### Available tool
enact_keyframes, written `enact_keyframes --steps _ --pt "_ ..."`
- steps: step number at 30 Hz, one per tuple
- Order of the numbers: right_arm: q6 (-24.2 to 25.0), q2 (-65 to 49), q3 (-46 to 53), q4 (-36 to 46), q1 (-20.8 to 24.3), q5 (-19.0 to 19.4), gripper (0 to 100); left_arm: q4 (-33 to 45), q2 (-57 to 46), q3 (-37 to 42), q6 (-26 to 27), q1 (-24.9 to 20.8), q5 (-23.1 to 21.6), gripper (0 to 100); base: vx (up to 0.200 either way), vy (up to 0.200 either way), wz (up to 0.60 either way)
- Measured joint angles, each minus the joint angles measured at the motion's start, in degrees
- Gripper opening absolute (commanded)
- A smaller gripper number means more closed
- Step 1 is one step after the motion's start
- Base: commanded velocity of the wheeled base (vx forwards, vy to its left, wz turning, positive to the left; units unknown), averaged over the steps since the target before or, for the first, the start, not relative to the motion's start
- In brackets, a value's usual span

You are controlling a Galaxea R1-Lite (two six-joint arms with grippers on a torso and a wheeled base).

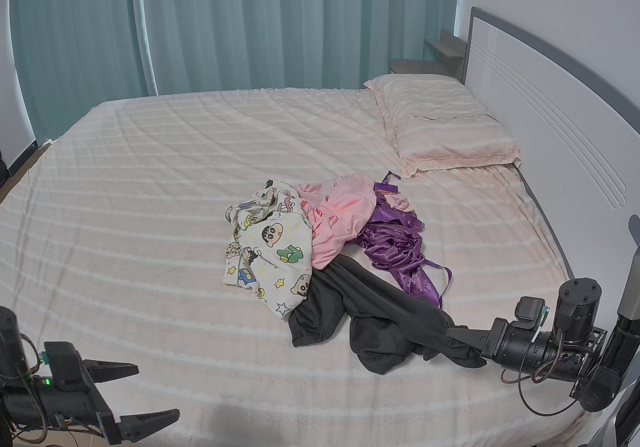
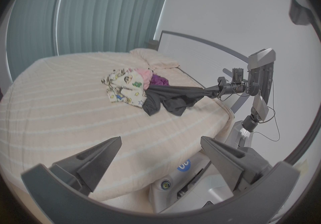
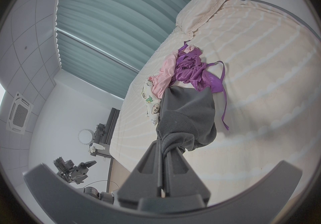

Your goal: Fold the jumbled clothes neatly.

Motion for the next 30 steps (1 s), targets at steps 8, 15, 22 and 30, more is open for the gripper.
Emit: enact_keyframes --steps 8,15,22,30 --pt "-0.7 -0.7 0.0 0.0 -0.2 -0.1 0 -7.0 18.8 -4.1 -11.8 -4.4 -0.1 100 0.0 0.0 0.0" --pt "-0.9 -1.3 0.0 0.0 -0.4 -0.1 0 -9.8 29.4 -13.6 -33.0 -10.6 0.7 100 0.0 0.0 0.0" --pt "-0.9 -1.7 0.0 0.0 -0.5 -0.1 0 -12.5 44.3 -22.9 -36.6 -14.6 7.0 100 0.0 0.0 0.0" --pt "-1.0 -1.9 0.0 0.0 -0.7 -0.1 0 -20.5 62.7 -31.8 -37.0 -17.8 17.4 100 0.0 0.0 0.0"
